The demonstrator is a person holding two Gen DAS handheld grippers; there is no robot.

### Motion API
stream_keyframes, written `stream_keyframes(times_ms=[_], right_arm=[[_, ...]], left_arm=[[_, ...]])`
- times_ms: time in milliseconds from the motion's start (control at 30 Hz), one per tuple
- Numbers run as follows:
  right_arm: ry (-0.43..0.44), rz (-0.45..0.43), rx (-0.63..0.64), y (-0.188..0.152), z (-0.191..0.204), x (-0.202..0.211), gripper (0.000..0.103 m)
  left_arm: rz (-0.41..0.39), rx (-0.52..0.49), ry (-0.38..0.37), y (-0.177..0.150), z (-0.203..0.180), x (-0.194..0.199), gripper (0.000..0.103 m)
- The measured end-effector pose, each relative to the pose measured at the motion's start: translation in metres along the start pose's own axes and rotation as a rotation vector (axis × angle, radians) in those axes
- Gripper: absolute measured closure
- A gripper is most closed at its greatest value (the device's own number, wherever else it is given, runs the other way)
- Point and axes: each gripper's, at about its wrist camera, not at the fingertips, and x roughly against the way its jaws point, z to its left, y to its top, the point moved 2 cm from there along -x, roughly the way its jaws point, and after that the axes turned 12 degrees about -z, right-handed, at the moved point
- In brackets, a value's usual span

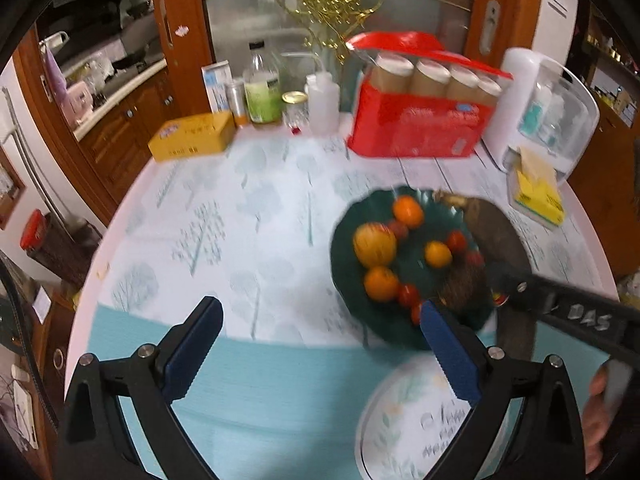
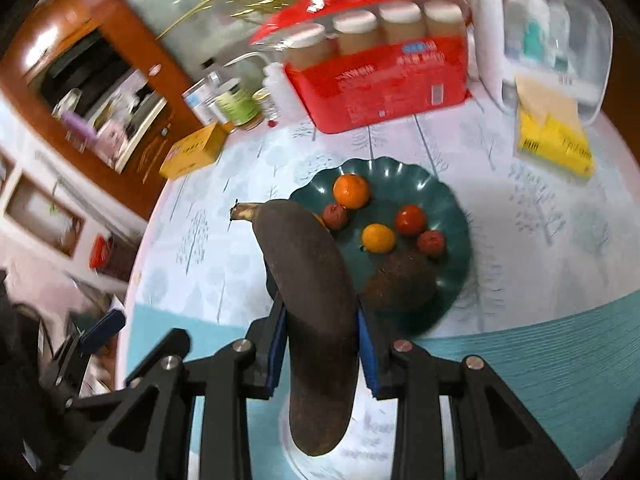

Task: Organize fruits
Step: 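Carry the banana onto the green plate and lower it among the fruits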

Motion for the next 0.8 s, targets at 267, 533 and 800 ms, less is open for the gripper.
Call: stream_keyframes(times_ms=[267,533,800], right_arm=[[-0.06,-0.028,-0.159,0.004,-0.024,-0.073,0.071],[-0.107,-0.081,-0.104,0.001,-0.028,-0.108,0.069],[-0.115,-0.138,-0.016,0.007,-0.021,-0.11,0.058]], left_arm=[[0.019,-0.045,0.036,0.009,0.001,-0.057,0.004],[0.118,-0.048,-0.006,-0.013,-0.006,-0.113,0.004],[0.158,-0.046,-0.056,-0.022,-0.016,-0.134,0.004]])
